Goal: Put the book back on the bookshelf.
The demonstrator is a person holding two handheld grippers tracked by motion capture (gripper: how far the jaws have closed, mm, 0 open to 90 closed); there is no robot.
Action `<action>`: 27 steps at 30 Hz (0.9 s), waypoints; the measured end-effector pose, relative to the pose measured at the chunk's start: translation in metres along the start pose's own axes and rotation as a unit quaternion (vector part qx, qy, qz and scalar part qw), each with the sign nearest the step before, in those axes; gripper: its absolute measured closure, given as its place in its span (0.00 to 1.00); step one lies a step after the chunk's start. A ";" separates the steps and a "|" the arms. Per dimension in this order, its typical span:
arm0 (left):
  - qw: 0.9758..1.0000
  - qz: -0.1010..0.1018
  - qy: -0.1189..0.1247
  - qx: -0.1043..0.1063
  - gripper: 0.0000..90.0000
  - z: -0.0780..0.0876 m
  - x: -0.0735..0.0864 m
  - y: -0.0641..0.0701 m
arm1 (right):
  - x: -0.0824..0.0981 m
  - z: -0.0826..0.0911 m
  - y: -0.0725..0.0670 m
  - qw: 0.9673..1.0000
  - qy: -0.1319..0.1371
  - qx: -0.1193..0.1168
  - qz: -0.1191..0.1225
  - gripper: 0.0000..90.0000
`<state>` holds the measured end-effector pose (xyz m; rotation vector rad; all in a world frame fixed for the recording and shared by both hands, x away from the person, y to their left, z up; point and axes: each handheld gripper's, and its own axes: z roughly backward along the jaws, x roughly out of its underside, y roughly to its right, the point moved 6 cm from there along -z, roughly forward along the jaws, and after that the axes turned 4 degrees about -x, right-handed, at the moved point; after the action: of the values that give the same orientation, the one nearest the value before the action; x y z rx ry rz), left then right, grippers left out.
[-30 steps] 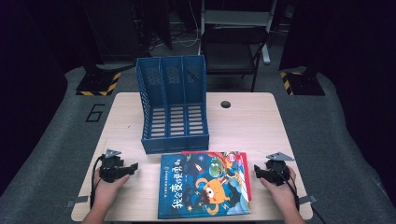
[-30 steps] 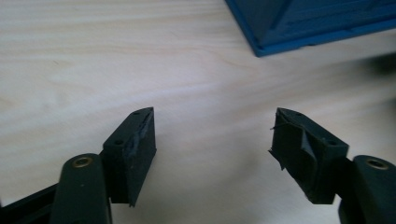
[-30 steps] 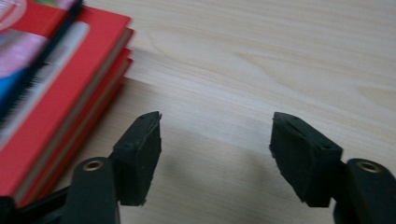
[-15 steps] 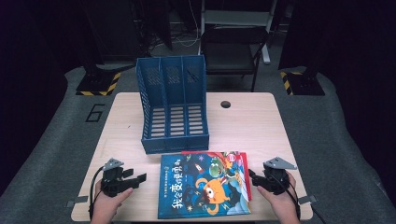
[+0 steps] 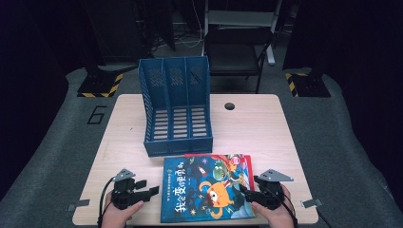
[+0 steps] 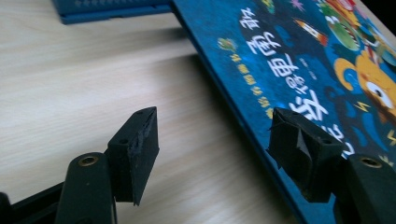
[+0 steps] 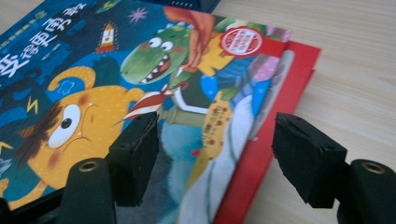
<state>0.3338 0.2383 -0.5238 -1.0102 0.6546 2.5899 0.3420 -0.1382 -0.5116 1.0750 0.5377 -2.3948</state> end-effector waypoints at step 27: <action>0.998 -0.026 -0.034 0.038 0.52 -0.020 0.008 0.029 | 0.007 -0.014 -0.003 0.999 -0.022 -0.028 -0.041 0.34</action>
<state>0.3271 0.2046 -0.5335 -0.8991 0.6951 2.5214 0.3447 -0.1299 -0.5251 0.9922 0.6413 -2.4521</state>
